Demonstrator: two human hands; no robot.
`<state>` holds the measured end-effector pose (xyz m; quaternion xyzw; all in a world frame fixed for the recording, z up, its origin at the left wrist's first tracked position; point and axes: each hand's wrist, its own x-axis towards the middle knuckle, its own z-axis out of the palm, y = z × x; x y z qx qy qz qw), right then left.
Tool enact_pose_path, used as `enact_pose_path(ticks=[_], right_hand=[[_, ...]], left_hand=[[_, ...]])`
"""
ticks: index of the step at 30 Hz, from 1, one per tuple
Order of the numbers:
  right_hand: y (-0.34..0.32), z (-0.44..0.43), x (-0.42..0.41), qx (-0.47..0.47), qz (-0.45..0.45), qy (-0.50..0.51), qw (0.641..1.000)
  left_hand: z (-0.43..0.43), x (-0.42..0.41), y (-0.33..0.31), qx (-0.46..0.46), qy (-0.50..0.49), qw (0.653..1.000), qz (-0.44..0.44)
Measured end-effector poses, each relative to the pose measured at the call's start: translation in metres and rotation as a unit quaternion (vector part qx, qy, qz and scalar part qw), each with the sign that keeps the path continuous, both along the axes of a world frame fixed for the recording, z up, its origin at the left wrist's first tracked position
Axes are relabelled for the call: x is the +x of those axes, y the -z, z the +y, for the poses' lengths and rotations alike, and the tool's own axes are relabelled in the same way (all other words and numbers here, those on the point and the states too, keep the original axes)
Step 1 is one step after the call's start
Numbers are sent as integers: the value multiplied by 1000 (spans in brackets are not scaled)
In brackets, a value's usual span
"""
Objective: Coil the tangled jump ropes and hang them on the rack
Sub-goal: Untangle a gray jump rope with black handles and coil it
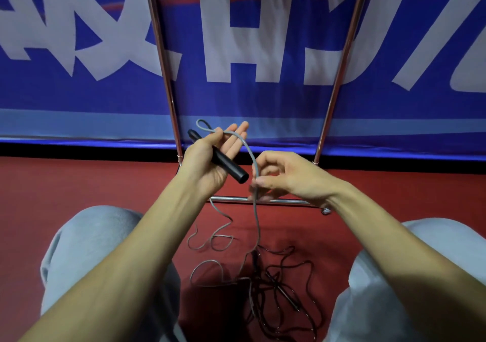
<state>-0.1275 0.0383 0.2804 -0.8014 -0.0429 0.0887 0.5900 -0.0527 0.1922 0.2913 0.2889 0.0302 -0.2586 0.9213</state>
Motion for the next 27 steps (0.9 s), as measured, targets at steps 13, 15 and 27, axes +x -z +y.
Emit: enact_pose_path(ticks=[13,15,27], right_hand=[[-34,-28,-5,253,-167,193,933],[-36,-33,-5,288,-182,225,913],[-24,-42,6,389,-113,307,861]], left_hand=[[-17,-26,11,355,212,856,-310],[-19,-31,14,364,237,825,-361],[-21,-35,13,299,152,867,-369]])
